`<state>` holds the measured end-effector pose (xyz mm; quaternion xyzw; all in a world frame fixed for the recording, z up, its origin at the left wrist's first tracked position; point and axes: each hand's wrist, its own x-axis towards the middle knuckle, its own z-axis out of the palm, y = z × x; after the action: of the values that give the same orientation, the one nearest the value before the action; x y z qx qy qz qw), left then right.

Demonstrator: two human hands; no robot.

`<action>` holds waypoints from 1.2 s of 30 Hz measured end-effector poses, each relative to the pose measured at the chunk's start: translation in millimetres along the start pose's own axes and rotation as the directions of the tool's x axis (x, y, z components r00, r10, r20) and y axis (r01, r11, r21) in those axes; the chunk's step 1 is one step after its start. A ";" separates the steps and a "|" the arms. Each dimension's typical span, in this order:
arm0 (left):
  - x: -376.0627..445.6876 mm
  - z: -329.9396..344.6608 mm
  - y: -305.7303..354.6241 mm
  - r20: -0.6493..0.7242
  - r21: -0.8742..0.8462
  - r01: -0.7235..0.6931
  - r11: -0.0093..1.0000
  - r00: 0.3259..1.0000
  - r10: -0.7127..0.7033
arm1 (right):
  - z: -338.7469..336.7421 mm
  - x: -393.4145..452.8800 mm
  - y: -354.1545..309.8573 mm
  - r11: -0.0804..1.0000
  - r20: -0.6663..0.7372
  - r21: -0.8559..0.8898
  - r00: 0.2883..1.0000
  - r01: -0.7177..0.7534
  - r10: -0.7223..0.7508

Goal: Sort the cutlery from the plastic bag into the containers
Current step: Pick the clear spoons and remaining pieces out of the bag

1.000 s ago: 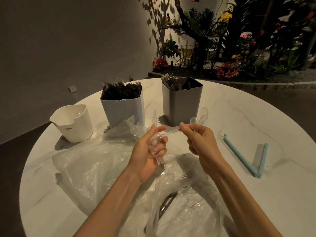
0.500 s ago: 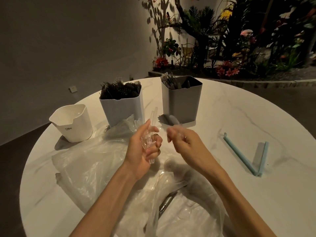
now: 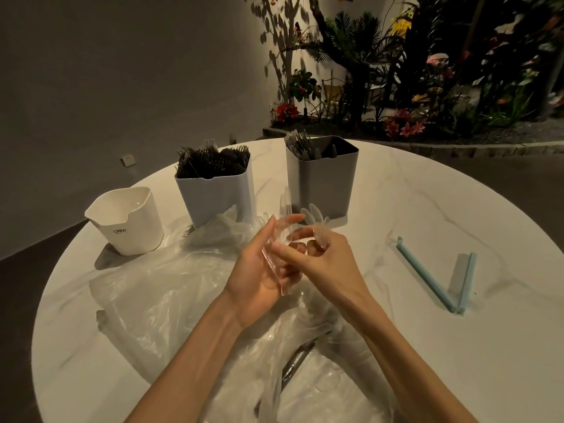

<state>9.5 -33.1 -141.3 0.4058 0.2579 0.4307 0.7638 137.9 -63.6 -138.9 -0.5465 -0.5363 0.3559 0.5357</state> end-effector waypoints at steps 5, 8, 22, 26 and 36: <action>0.9 1.6 -3.1 -0.009 0.049 -0.008 0.999 1.000 0.008 | 0.4 1.3 3.2 0.999 -0.067 -0.003 0.997 0.045 -0.045; 0.5 3.9 -2.4 -0.031 0.011 -0.032 0.999 0.999 0.032 | -0.1 4.3 6.2 0.999 -0.067 0.004 0.997 0.035 -0.034; 0.8 -11.7 2.5 -0.060 0.313 -0.011 0.950 0.998 0.031 | -27.0 13.9 -6.1 0.917 -0.077 0.388 0.987 -0.099 0.139; -1.3 -11.8 4.6 0.025 0.385 0.032 0.922 0.999 -0.046 | -27.2 13.7 -8.5 0.973 -0.145 0.177 0.975 -0.145 0.171; 2.2 -12.9 6.7 -0.057 0.192 -0.051 0.980 0.996 0.063 | -27.7 12.8 -0.9 1.000 -0.109 0.005 0.994 -0.021 0.021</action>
<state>-2.0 -24.1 -142.7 0.4705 0.3103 0.4383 0.7002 166.7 -56.9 -130.9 -0.5697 -0.5000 0.3322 0.5613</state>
